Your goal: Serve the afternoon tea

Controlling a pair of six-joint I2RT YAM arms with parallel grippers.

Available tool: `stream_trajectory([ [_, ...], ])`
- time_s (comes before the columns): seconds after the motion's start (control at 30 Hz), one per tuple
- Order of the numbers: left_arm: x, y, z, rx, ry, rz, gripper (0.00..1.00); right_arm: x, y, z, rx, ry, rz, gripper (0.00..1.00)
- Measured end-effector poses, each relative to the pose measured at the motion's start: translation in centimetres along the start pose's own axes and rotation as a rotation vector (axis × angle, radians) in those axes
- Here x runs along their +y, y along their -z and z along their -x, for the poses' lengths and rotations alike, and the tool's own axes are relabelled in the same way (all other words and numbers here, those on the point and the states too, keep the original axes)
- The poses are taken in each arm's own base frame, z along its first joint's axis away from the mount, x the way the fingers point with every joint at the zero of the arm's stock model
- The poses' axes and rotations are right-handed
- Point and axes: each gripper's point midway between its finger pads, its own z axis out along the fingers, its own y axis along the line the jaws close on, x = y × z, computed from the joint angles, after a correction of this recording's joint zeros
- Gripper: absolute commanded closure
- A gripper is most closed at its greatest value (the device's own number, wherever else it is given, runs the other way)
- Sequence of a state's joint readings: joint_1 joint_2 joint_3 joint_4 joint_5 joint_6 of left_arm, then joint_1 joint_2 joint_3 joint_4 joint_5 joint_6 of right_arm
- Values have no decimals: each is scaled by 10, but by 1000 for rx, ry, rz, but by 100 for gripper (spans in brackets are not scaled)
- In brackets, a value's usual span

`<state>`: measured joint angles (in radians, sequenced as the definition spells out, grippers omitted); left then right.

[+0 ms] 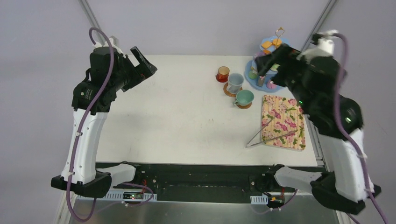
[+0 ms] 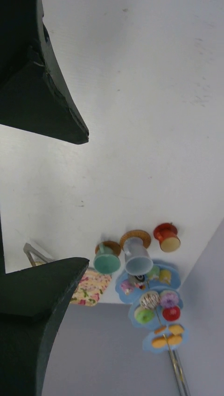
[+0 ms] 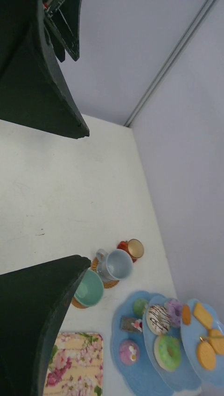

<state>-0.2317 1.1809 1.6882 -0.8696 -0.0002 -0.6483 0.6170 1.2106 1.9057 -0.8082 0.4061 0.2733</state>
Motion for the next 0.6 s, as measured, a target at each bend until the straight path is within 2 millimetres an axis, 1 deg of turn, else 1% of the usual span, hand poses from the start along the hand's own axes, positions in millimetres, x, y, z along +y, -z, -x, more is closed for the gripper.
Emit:
stream_trajectory([
  [0.03, -5, 4, 6, -12, 1, -14, 3, -5, 17, 11, -37, -11, 9, 0],
  [0.13, -31, 20, 34, -77, 5, -90, 2, -21, 70, 47, -157, -50, 21, 0],
  [0.23, -56, 39, 65, -159, 10, -165, 2, -29, 105, 80, -255, -91, 17, 0],
  [0.27, -64, 46, 74, -185, 11, -194, 2, -31, 113, 89, -281, -104, 13, 0],
  [0.33, -77, 58, 89, -233, 12, -240, 2, -37, 124, 99, -315, -120, 0, 0],
  [0.37, -84, 66, 98, -266, 12, -268, 2, -39, 127, 102, -324, -124, -7, 0],
  [0.43, -91, 78, 109, -314, 11, -304, 2, -42, 128, 102, -327, -124, -21, 0],
  [0.6, -95, 112, 128, -437, -4, -347, 1, -46, 127, 101, -326, -119, -42, 0],
])
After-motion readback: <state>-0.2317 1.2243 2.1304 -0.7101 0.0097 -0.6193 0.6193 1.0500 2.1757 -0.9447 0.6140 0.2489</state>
